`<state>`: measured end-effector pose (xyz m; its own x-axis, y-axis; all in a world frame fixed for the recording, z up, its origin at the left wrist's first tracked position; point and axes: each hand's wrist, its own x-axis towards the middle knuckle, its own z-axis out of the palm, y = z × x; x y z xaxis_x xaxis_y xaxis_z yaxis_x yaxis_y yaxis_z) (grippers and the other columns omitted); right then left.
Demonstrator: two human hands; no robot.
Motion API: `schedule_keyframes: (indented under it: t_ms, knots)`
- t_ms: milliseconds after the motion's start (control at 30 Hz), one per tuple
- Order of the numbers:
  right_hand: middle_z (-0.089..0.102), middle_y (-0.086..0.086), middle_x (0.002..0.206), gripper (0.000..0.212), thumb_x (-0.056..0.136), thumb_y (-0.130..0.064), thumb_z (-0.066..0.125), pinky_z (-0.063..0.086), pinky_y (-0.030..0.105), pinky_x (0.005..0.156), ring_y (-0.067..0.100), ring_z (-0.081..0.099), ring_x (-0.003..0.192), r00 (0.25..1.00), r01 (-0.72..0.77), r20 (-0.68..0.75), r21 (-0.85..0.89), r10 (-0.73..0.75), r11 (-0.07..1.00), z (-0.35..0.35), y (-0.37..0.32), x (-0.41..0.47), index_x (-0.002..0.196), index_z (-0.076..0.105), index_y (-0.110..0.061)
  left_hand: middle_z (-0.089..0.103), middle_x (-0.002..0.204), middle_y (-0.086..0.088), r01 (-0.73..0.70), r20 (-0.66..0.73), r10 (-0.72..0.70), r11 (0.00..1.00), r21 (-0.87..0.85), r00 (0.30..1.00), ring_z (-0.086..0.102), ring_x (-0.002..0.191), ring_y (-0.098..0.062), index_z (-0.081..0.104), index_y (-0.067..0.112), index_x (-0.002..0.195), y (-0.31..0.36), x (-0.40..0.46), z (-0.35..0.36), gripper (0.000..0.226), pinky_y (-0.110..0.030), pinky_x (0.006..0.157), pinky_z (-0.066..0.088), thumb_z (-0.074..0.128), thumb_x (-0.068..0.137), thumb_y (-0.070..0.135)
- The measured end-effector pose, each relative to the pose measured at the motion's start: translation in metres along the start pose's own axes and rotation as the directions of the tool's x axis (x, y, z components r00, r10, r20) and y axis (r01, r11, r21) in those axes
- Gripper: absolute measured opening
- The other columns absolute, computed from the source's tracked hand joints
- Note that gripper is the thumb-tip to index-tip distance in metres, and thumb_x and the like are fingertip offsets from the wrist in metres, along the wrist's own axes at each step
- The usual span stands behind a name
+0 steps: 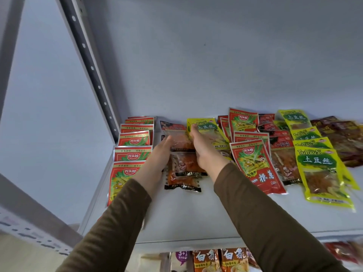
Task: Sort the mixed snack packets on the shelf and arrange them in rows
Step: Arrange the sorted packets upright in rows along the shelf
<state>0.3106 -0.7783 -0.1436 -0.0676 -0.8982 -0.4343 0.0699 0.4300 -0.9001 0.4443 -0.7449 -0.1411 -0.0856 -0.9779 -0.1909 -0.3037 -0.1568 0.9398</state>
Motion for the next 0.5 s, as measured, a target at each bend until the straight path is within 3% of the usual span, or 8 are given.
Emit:
schedule_keyframes:
  t_ms: [67, 167, 233, 300, 400, 500]
  knots:
    - [0.031, 0.007, 0.164, 0.088, 0.092, -0.079, 0.034, 0.024, 0.054, 0.122, 0.029, 0.030, 0.150, 1.000, -0.002, 0.011, 0.007, 0.002, 1.000, -0.002, 0.000, 0.004, 0.158, 0.032, -0.021, 0.074, 0.120, -0.010, -0.047, 0.033, 0.050, 0.996, -0.082, 0.998, 0.075, 0.103, -0.019, 0.065, 0.022, 0.129, 0.002, -0.003, -0.003, 0.050, -0.033, 0.087, 0.060, 0.033, 0.109, 0.054]
    - [0.033, 0.005, 0.163, 0.072, 0.099, -0.066, 0.039, 0.023, 0.054, 0.123, 0.028, 0.032, 0.149, 0.999, 0.037, 0.027, 0.012, -0.037, 0.999, -0.007, -0.001, 0.006, 0.156, 0.037, -0.022, 0.063, 0.140, -0.016, -0.059, -0.005, 0.060, 0.953, -0.296, 0.998, 0.064, 0.124, -0.028, 0.065, 0.018, 0.128, 0.002, -0.009, -0.008, 0.043, -0.042, 0.099, 0.055, 0.045, 0.107, 0.050]
    - [0.029, 0.003, 0.165, 0.063, 0.103, -0.054, 0.044, 0.021, 0.053, 0.122, 0.028, 0.029, 0.150, 0.995, 0.092, 0.032, -0.006, -0.092, 0.996, -0.010, 0.000, 0.007, 0.158, 0.032, -0.024, 0.067, 0.134, -0.006, -0.065, 0.012, 0.075, 0.925, -0.374, 0.997, 0.063, 0.125, -0.022, 0.070, 0.030, 0.114, -0.002, -0.013, -0.015, 0.028, -0.027, 0.087, 0.057, 0.047, 0.107, 0.046]
    - [0.026, 0.003, 0.166, 0.064, 0.103, -0.046, 0.051, 0.022, 0.054, 0.118, 0.029, 0.027, 0.150, 0.990, 0.139, 0.014, -0.055, -0.139, 0.989, -0.013, 0.001, 0.005, 0.159, 0.026, -0.026, 0.075, 0.122, 0.003, -0.066, 0.082, 0.112, 0.900, -0.430, 0.990, 0.066, 0.122, -0.019, 0.076, 0.037, 0.109, -0.006, -0.021, -0.019, 0.031, -0.019, 0.082, 0.058, 0.046, 0.108, 0.042]
    - [0.027, 0.004, 0.165, 0.070, 0.100, -0.040, 0.061, 0.026, 0.054, 0.117, 0.030, 0.030, 0.149, 0.982, 0.189, 0.007, -0.124, -0.190, 0.974, -0.016, 0.005, 0.006, 0.159, 0.026, -0.027, 0.077, 0.115, 0.007, -0.061, 0.070, 0.110, 0.864, -0.499, 0.991, 0.067, 0.121, -0.019, 0.073, 0.035, 0.115, -0.018, -0.025, -0.020, 0.027, -0.027, 0.089, 0.059, 0.055, 0.099, 0.046]
    - [0.035, 0.007, 0.160, 0.069, 0.098, -0.026, 0.066, 0.032, 0.055, 0.117, 0.032, 0.038, 0.144, 0.973, 0.230, -0.015, -0.088, -0.232, 0.969, -0.014, 0.009, 0.007, 0.156, 0.029, -0.029, 0.075, 0.120, 0.006, -0.041, 0.100, 0.111, 0.846, -0.532, 0.989, 0.068, 0.119, -0.018, 0.062, 0.031, 0.129, -0.028, -0.027, -0.014, 0.040, -0.040, 0.101, 0.055, 0.059, 0.090, 0.041]
